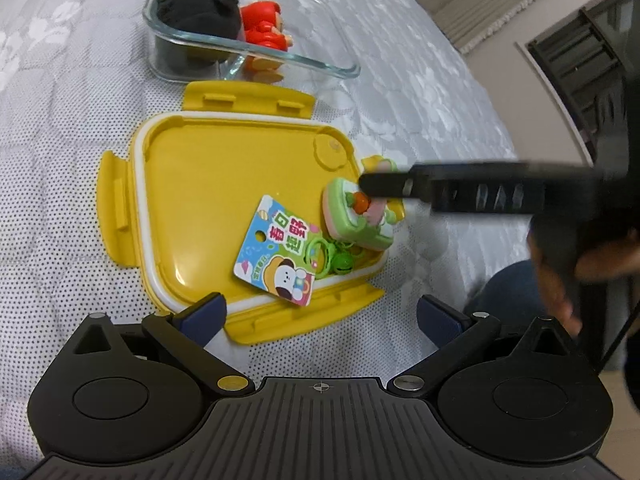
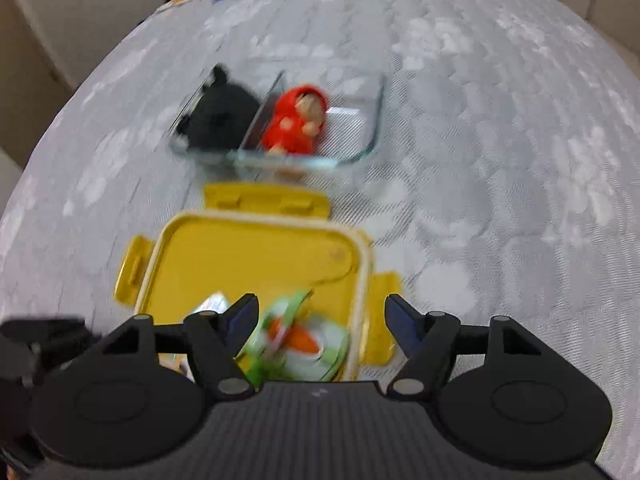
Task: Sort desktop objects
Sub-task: 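Grasp the green carrot toy with the right gripper and lift, then carry the green toy over the glass container with the right gripper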
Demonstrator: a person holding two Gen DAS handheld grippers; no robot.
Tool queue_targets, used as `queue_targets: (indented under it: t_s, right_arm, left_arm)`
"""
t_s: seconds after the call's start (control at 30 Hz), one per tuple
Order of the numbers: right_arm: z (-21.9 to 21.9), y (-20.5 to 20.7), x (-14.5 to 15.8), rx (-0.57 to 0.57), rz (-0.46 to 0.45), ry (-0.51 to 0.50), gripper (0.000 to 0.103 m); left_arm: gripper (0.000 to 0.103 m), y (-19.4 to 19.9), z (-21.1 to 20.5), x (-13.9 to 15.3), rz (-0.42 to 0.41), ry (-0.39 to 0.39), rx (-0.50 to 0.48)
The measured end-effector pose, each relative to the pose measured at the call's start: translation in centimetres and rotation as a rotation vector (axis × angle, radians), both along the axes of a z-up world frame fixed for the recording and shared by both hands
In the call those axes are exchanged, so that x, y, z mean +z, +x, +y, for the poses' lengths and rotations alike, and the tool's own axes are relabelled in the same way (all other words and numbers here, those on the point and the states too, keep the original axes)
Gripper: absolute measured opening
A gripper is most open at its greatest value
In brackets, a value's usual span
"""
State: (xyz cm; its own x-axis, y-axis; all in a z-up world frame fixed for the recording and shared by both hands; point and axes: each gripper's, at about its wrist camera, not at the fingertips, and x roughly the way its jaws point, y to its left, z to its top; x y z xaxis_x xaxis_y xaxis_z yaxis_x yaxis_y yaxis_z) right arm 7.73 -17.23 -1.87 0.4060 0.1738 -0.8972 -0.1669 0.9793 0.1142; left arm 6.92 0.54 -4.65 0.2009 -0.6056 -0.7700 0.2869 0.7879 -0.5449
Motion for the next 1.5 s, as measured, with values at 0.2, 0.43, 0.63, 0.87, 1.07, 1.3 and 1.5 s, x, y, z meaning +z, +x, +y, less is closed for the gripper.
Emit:
queue_targets:
  t_s: [0.2,0.43,0.63,0.87,1.07,1.3,1.5]
  right_arm:
    - [1.6,-0.7,-2.1,0.057,0.010,-0.042,0.071]
    - [2.0,-1.1,-1.8,0.130,-0.004,-0.081,0.068]
    - [0.3,0.2,3.1,0.078,-0.073,0.023,0.068]
    - [-1.1,4.7,10.2,-0.009,-0.240,0.062,0.068]
    - [-0.4,8.9,11.2,-0.037,-0.318,0.006,0.068]
    - [1.8,11.7,6.5,-0.030,-0.280,-0.139,0.068]
    - [2.5,12.3,3.7,-0.024,-0.261,-0.184,0.068]
  left_arm:
    - [0.103,0.0,0.0,-0.1,0.004,0.000,0.003]
    - [0.103,0.0,0.0,-0.2,0.008,-0.003,0.005]
    - [0.103,0.0,0.1,-0.2,0.007,-0.002,0.003]
    - [0.103,0.1,0.1,-0.2,0.008,-0.004,0.007]
    - [0.103,0.1,0.1,-0.2,0.010,-0.004,0.003]
    - [0.103,0.3,0.4,-0.3,0.021,-0.020,0.005]
    - [0.103,0.3,0.7,-0.2,0.023,-0.021,0.001]
